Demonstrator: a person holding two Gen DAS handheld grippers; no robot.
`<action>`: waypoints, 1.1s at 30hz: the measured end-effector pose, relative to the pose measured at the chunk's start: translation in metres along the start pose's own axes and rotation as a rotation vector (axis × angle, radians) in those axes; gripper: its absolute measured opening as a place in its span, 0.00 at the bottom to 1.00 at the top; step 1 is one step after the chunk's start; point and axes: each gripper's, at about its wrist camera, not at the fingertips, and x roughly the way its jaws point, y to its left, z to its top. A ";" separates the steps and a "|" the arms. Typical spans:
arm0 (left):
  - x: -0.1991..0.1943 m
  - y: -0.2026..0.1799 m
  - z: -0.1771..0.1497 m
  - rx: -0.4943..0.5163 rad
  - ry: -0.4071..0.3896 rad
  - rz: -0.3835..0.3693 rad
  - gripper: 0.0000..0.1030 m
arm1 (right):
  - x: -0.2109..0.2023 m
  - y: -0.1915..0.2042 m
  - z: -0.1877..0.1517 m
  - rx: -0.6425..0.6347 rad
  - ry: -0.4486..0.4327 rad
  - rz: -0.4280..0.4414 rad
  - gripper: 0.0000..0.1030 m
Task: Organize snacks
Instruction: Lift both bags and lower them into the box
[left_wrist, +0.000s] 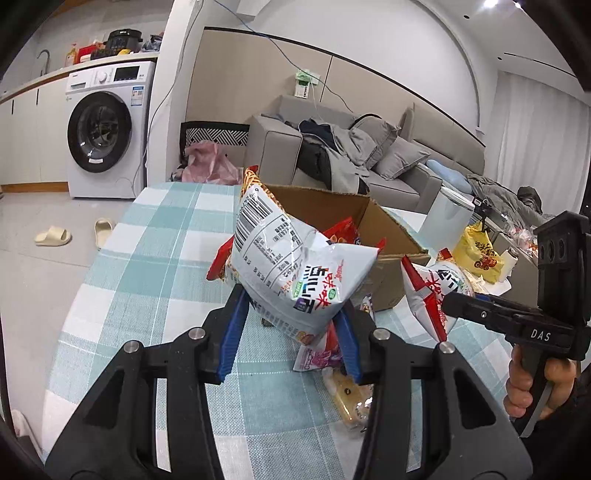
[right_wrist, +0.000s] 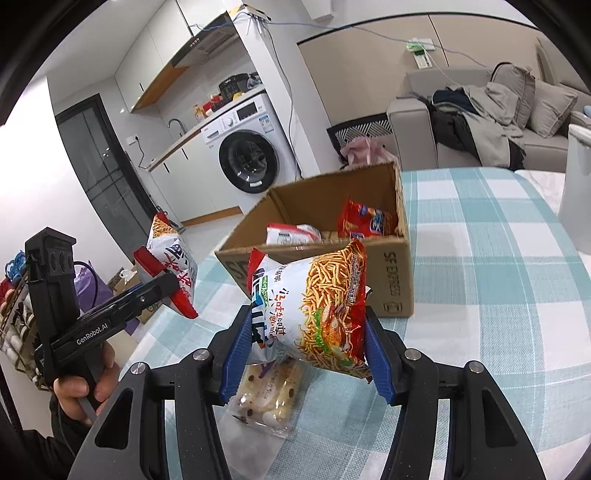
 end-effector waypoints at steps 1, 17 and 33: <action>-0.003 -0.002 0.003 0.000 -0.006 0.001 0.42 | -0.002 0.001 0.002 -0.002 -0.009 0.000 0.56; 0.011 -0.032 0.057 0.022 -0.052 -0.024 0.42 | -0.018 0.016 0.051 0.004 -0.091 -0.015 0.56; 0.090 -0.054 0.081 0.063 0.006 -0.007 0.42 | 0.020 -0.002 0.076 0.056 -0.090 -0.070 0.56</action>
